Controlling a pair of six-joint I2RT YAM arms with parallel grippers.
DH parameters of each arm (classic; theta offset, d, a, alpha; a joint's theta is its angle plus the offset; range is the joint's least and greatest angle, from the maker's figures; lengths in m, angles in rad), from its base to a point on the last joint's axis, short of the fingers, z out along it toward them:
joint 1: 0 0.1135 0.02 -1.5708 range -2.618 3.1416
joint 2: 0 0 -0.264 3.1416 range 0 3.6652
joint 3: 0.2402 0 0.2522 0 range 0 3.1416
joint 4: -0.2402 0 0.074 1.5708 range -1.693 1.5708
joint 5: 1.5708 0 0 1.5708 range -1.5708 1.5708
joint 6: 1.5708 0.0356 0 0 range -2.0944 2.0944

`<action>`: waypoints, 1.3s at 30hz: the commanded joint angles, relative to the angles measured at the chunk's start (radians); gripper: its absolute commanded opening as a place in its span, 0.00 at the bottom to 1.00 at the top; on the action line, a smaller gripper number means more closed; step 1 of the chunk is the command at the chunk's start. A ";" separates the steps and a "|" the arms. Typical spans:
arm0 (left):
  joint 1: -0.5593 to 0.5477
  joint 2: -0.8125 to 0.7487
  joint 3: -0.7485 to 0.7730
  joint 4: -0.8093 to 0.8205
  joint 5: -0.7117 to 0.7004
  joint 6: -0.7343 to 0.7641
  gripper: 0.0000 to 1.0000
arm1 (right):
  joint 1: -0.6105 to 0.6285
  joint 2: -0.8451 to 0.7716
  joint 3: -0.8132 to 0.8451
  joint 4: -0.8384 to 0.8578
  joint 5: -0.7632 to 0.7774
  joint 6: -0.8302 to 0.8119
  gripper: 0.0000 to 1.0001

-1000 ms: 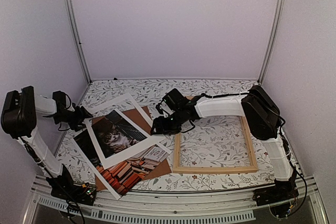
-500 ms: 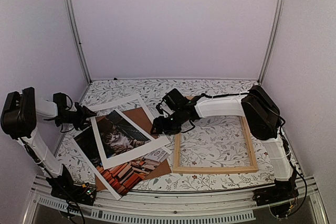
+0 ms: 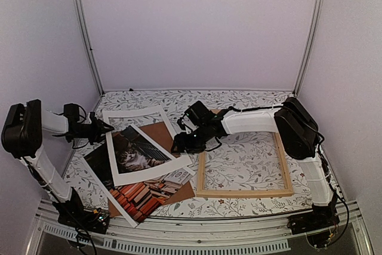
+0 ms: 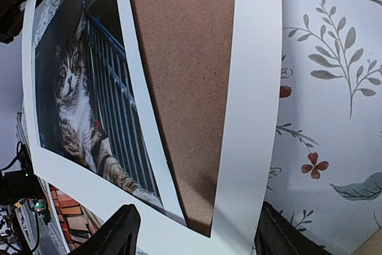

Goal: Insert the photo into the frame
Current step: Pick up the mat board from the photo.

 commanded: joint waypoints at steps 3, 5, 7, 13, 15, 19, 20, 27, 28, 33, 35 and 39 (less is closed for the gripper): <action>-0.043 -0.007 -0.001 0.021 0.034 0.019 0.27 | 0.008 0.034 -0.018 -0.005 -0.018 0.003 0.68; -0.045 -0.010 0.001 0.022 0.036 0.019 0.23 | 0.008 0.033 -0.018 -0.009 -0.015 0.002 0.68; -0.048 -0.018 0.002 0.016 0.037 0.023 0.20 | 0.008 0.031 -0.018 -0.011 -0.012 -0.001 0.68; -0.051 -0.068 0.015 -0.055 0.012 0.054 0.12 | 0.007 0.022 -0.018 -0.013 -0.007 -0.012 0.69; -0.051 -0.093 0.021 -0.077 0.005 0.066 0.08 | 0.006 0.012 -0.018 -0.013 -0.005 -0.019 0.69; -0.061 -0.157 0.045 -0.120 0.004 0.078 0.00 | 0.004 -0.017 -0.019 -0.012 0.007 -0.034 0.70; -0.066 -0.171 0.055 -0.131 0.007 0.080 0.00 | 0.004 -0.025 -0.020 -0.012 0.014 -0.037 0.70; -0.133 -0.289 0.150 -0.201 0.010 0.079 0.00 | -0.021 -0.177 -0.053 0.009 0.065 -0.075 0.72; -0.145 -0.309 0.164 -0.207 0.009 0.078 0.00 | -0.028 -0.208 -0.061 0.012 0.064 -0.080 0.73; -0.214 -0.401 0.228 -0.204 0.009 0.028 0.00 | -0.071 -0.322 -0.125 0.021 0.071 -0.093 0.74; -0.243 -0.424 0.262 -0.203 0.010 0.006 0.00 | -0.093 -0.371 -0.158 0.021 0.079 -0.095 0.74; -0.329 -0.456 0.347 -0.202 0.011 -0.042 0.00 | -0.155 -0.467 -0.240 0.007 0.114 -0.093 0.74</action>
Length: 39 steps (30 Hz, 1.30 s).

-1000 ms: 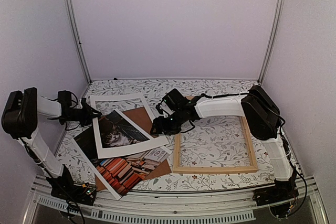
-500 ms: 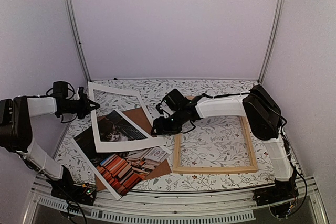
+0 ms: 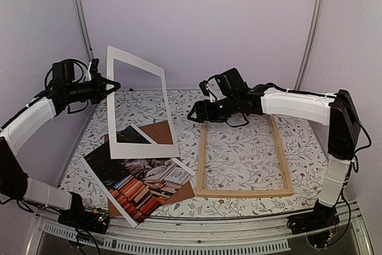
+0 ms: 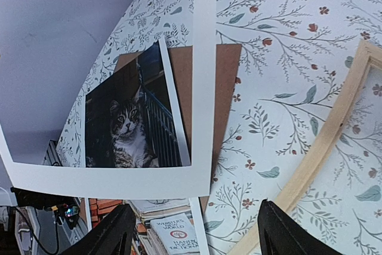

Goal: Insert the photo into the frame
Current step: Pick up the mat board from the photo, then place the mat board on the glass panel.

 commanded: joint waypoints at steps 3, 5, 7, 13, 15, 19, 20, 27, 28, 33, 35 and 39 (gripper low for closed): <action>-0.127 -0.051 0.131 0.019 0.012 -0.103 0.00 | -0.113 -0.165 -0.123 -0.046 0.085 -0.010 0.74; -0.179 -0.056 0.158 0.047 0.005 -0.142 0.00 | -0.159 -0.214 -0.151 -0.070 0.106 -0.015 0.74; -0.225 -0.053 0.181 0.066 -0.026 -0.177 0.00 | -0.211 -0.263 -0.171 -0.108 0.129 -0.024 0.74; -0.394 0.026 0.264 0.146 -0.111 -0.235 0.00 | -0.383 -0.390 -0.224 -0.208 0.182 -0.063 0.74; -0.458 0.075 0.305 0.171 -0.129 -0.249 0.00 | -0.445 -0.419 -0.238 -0.237 0.193 -0.087 0.74; -0.581 0.197 0.394 0.267 -0.130 -0.301 0.00 | -0.573 -0.471 -0.262 -0.286 0.216 -0.129 0.74; -0.611 0.233 0.421 0.285 -0.126 -0.316 0.00 | -0.602 -0.479 -0.270 -0.296 0.224 -0.137 0.74; -0.731 0.403 0.488 0.465 -0.132 -0.406 0.00 | -0.782 -0.556 -0.290 -0.354 0.258 -0.196 0.75; -0.736 0.425 0.475 0.492 -0.139 -0.424 0.00 | -0.789 -0.562 -0.291 -0.356 0.259 -0.201 0.75; -0.738 0.547 0.382 0.639 -0.154 -0.540 0.00 | -0.833 -0.574 -0.305 -0.352 0.257 -0.222 0.75; -0.736 0.607 0.369 0.670 -0.157 -0.568 0.00 | -0.833 -0.566 -0.321 -0.343 0.242 -0.223 0.75; -0.730 0.739 0.374 0.705 -0.162 -0.598 0.00 | -0.833 -0.554 -0.363 -0.317 0.203 -0.211 0.75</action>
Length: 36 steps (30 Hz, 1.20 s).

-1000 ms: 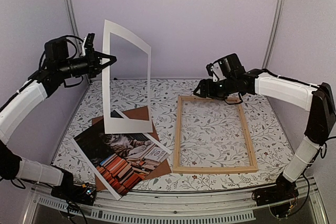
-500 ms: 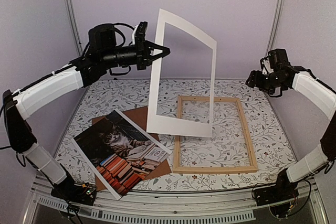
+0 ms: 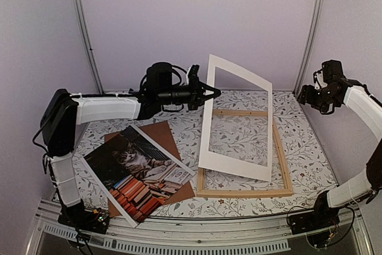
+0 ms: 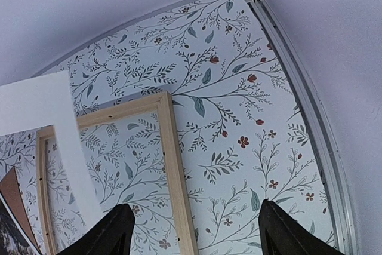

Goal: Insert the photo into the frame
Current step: Place the mat board on the glass panel.

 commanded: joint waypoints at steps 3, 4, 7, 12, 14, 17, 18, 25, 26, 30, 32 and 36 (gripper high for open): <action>0.020 0.178 -0.004 0.087 -0.017 -0.066 0.00 | -0.002 0.004 -0.065 0.030 -0.048 -0.003 0.75; 0.024 0.198 -0.004 0.090 -0.017 -0.068 0.00 | -0.002 0.004 -0.068 0.031 -0.051 -0.003 0.75; 0.032 0.232 -0.004 0.084 -0.013 -0.063 0.00 | -0.002 0.002 -0.081 0.034 -0.055 -0.004 0.75; 0.035 0.249 0.001 0.016 -0.014 -0.026 0.05 | -0.002 0.002 -0.104 0.048 -0.066 -0.005 0.75; 0.036 0.253 0.002 -0.013 -0.016 -0.009 0.07 | -0.002 0.005 -0.112 0.054 -0.076 -0.004 0.75; 0.036 0.259 0.003 -0.047 -0.027 0.012 0.10 | -0.002 0.008 -0.123 0.066 -0.089 -0.002 0.75; 0.035 0.262 0.005 -0.058 -0.028 0.018 0.11 | -0.002 0.010 -0.126 0.070 -0.095 -0.002 0.75; 0.034 0.262 0.013 -0.155 -0.035 0.068 0.28 | -0.002 0.018 -0.147 0.084 -0.108 0.001 0.75; 0.034 0.259 0.014 -0.171 -0.038 0.077 0.30 | -0.002 0.018 -0.150 0.087 -0.111 0.001 0.75; 0.034 0.250 0.025 -0.232 -0.052 0.126 0.37 | -0.002 0.023 -0.157 0.097 -0.123 0.005 0.75; 0.035 0.246 0.025 -0.251 -0.055 0.143 0.41 | -0.002 0.028 -0.158 0.102 -0.131 0.005 0.75; 0.034 0.236 0.025 -0.285 -0.059 0.167 0.45 | -0.002 0.037 -0.164 0.107 -0.145 0.008 0.75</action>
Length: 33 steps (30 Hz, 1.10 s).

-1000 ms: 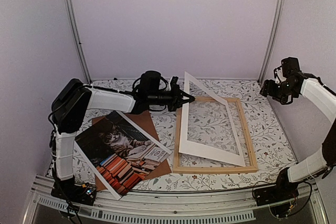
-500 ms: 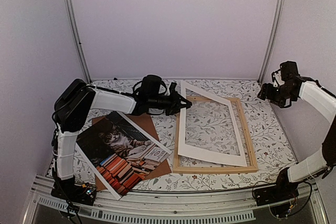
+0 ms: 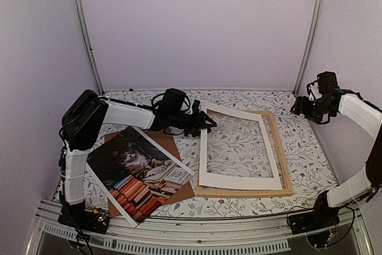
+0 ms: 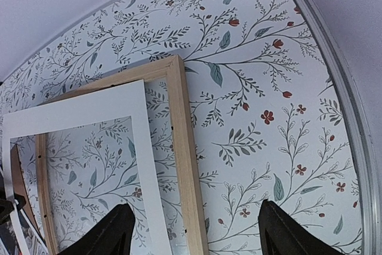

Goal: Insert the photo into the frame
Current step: Place the mat board on the glass panel.

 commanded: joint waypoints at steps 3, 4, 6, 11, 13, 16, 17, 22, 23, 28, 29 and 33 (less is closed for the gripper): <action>0.007 -0.024 0.030 -0.103 -0.028 0.084 0.46 | -0.002 0.021 -0.023 0.031 -0.030 0.009 0.75; 0.007 -0.026 0.033 -0.118 -0.034 0.094 0.46 | -0.002 0.021 -0.025 0.033 -0.032 0.008 0.75; 0.007 -0.026 0.039 -0.144 -0.044 0.111 0.47 | -0.002 0.022 -0.027 0.036 -0.036 0.010 0.75; 0.005 -0.018 0.073 -0.240 -0.082 0.173 0.46 | -0.002 0.024 -0.037 0.047 -0.046 0.012 0.75; 0.004 -0.009 0.088 -0.271 -0.089 0.193 0.44 | -0.002 0.028 -0.041 0.050 -0.051 0.011 0.75; 0.000 0.003 0.102 -0.279 -0.084 0.198 0.37 | -0.002 0.033 -0.042 0.053 -0.058 0.014 0.75; -0.003 0.009 0.106 -0.280 -0.082 0.197 0.34 | -0.002 0.034 -0.042 0.053 -0.058 0.014 0.75; -0.011 0.035 0.137 -0.283 -0.074 0.188 0.22 | -0.002 0.032 -0.042 0.050 -0.055 0.009 0.75; -0.013 0.040 0.141 -0.281 -0.076 0.183 0.21 | -0.002 0.032 -0.040 0.049 -0.055 0.007 0.75; -0.022 0.056 0.157 -0.263 -0.080 0.163 0.18 | -0.002 0.032 -0.040 0.044 -0.054 0.001 0.75; -0.023 0.062 0.163 -0.263 -0.079 0.160 0.17 | -0.002 0.032 -0.040 0.044 -0.053 0.001 0.75; -0.025 0.085 0.184 -0.263 -0.069 0.155 0.17 | -0.002 0.031 -0.042 0.044 -0.057 -0.002 0.75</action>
